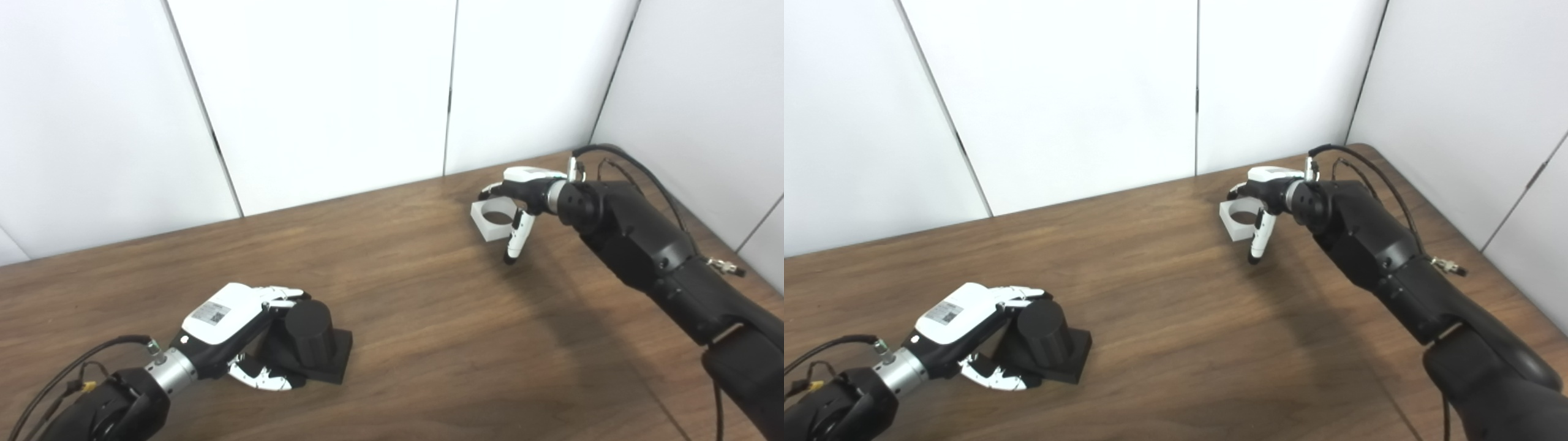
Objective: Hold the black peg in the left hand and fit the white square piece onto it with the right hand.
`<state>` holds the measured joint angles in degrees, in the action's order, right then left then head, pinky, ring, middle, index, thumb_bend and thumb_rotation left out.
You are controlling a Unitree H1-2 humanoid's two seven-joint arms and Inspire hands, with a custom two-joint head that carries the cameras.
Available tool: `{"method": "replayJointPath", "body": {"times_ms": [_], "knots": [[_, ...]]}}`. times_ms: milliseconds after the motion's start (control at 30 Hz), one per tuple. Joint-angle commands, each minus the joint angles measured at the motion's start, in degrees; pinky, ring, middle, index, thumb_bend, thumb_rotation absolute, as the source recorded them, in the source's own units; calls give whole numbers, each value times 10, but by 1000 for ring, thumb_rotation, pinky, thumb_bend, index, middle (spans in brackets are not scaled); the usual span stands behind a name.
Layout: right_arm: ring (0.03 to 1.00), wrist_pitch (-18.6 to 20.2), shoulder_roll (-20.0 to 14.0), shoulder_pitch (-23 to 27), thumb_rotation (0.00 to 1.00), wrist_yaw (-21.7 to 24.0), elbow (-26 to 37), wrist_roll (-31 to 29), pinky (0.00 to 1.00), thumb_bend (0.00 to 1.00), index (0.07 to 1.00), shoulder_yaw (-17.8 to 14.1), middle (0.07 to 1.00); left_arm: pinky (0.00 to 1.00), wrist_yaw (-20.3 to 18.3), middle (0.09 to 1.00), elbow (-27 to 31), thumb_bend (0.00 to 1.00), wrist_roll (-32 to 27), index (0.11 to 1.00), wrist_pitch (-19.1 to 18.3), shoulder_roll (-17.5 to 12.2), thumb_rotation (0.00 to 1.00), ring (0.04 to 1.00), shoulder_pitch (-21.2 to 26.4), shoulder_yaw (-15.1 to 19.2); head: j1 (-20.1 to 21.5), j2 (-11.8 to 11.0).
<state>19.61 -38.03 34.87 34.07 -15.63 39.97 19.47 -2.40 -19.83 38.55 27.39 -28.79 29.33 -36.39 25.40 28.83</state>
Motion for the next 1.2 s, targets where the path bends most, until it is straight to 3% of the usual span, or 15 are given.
{"method": "replayJointPath", "body": {"times_ms": [0,300,533,967,1167], "knots": [[958,-18,-10,33,110,-24,-1,6,988,892,904,-5,955,740,-28,852,-20,1000,42,601,-5,-32,41,833,-16,-20,0,1],[951,-28,-5,33,103,-47,-26,5,981,869,896,-5,945,746,-27,861,-21,1000,35,604,-5,-38,35,838,-15,-25,0,4],[941,-36,-6,34,101,-63,-46,12,965,839,839,4,934,745,-33,856,-9,999,40,604,-6,-42,47,834,-19,-19,0,7],[914,-40,-25,40,140,-65,-78,20,895,799,775,21,917,744,-56,855,7,999,35,605,-6,-43,23,838,-29,0,2,12],[918,-37,-33,38,140,-60,-81,11,916,794,736,13,912,738,-51,851,5,1000,37,606,-5,-45,21,835,-28,-2,3,15]]}}
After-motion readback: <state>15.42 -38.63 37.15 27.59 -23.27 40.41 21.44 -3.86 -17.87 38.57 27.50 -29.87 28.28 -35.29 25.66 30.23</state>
